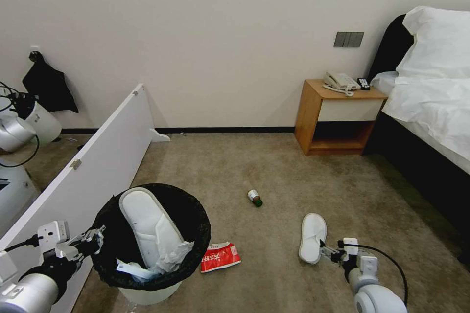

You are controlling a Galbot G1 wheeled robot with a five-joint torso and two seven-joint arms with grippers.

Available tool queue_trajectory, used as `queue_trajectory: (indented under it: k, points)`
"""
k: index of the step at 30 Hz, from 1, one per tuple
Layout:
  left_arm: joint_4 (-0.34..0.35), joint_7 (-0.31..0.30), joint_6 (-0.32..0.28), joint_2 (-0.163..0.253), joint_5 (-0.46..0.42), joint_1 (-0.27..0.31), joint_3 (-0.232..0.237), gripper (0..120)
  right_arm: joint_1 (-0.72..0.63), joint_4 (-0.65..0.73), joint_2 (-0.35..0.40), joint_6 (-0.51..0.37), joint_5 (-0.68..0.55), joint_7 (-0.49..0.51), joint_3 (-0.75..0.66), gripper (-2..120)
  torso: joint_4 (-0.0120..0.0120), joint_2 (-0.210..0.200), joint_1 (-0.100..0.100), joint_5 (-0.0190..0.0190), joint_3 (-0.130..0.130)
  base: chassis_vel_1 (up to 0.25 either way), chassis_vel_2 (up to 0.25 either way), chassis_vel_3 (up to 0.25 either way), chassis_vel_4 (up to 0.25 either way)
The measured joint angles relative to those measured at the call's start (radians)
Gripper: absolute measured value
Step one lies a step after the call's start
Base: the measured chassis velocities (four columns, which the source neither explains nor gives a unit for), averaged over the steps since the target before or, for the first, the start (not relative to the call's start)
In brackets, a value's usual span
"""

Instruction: Pick up the trash bin, then pick up the garbage from the floor and place it into the trash bin.

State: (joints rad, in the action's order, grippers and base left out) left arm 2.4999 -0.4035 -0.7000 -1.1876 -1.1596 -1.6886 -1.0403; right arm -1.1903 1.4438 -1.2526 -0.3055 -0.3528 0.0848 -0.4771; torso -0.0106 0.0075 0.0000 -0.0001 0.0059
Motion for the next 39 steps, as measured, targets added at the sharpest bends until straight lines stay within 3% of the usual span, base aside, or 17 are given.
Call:
queue_trajectory:
  k: [26,39]
  points:
    - [0.0,-0.003,0.0,-0.003,0.002,-0.009,-0.001,5,0.302,-0.497,-0.163,0.129,0.174,-0.039,-0.059,100,-0.0002,0.0,0.0,0.0002,0.0,0.0,0.0,0.0,0.0]
    - [0.0,-0.004,-0.001,-0.004,0.002,-0.02,-0.011,5,0.425,-0.635,-0.205,0.184,0.211,-0.045,-0.142,100,-0.0003,0.0,0.0,-0.0001,0.0,0.0,0.0,0.0,0.0]
